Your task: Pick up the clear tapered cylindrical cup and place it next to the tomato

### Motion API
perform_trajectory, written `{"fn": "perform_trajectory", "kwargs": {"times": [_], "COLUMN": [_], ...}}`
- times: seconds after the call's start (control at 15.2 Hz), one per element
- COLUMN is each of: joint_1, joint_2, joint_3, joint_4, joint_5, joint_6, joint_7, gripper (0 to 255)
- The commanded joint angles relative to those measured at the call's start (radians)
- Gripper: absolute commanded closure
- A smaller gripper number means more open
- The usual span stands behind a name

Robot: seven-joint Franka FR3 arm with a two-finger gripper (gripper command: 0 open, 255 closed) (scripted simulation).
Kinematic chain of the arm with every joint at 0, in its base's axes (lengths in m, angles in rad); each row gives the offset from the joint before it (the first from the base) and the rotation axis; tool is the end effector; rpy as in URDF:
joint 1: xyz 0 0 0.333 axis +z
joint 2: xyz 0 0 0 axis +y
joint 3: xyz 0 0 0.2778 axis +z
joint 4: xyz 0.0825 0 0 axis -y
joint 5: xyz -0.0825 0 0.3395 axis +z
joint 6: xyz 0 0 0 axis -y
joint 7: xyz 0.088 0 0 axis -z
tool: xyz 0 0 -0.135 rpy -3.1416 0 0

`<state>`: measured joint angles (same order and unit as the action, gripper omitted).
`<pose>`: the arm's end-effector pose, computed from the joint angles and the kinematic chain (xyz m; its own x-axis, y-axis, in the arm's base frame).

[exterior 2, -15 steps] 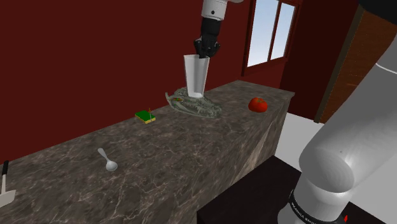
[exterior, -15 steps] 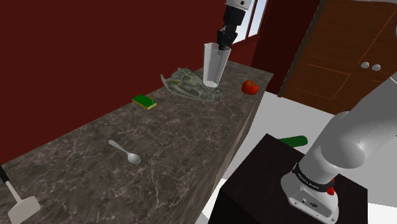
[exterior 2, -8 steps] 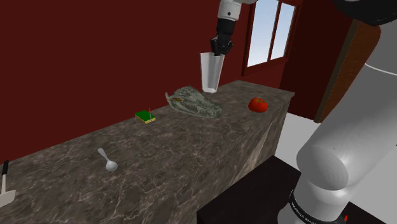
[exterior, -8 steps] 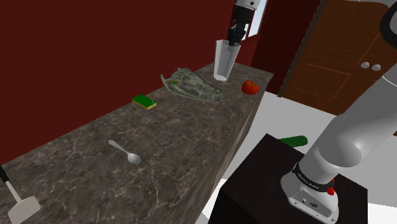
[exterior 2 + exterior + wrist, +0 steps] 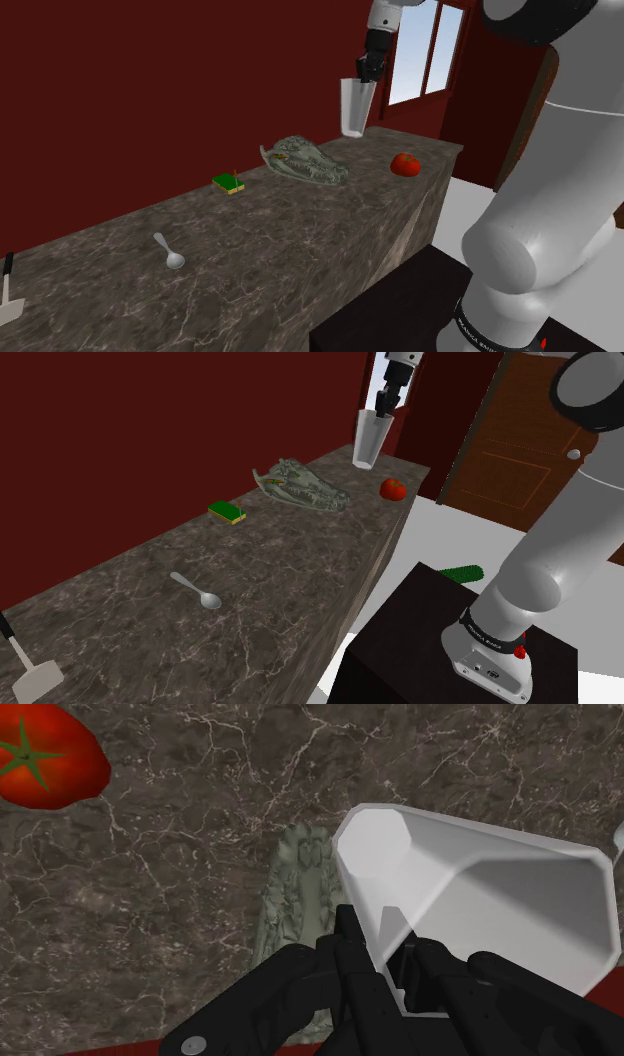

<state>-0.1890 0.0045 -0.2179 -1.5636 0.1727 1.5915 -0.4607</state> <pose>0.4813 -0.1823 0.5630 0.9943 0.0450 0.0968 0.0587 -0.9880 -0.1427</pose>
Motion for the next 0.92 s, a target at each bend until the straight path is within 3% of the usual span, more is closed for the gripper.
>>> {"fn": "perform_trajectory", "kwargs": {"times": [0.0,0.33,0.86], "joint_1": [-0.025,-0.102,-0.091], "joint_2": [0.044,0.180,0.146], "joint_3": [-0.025,-0.077,-0.073], "joint_4": [0.050,0.226,0.073], "joint_5": [0.011,0.054,0.044], "joint_6": [-0.016,-0.082,0.038], "joint_7": [-0.050,-0.161,-0.174], "gripper": [255,255,255]}}
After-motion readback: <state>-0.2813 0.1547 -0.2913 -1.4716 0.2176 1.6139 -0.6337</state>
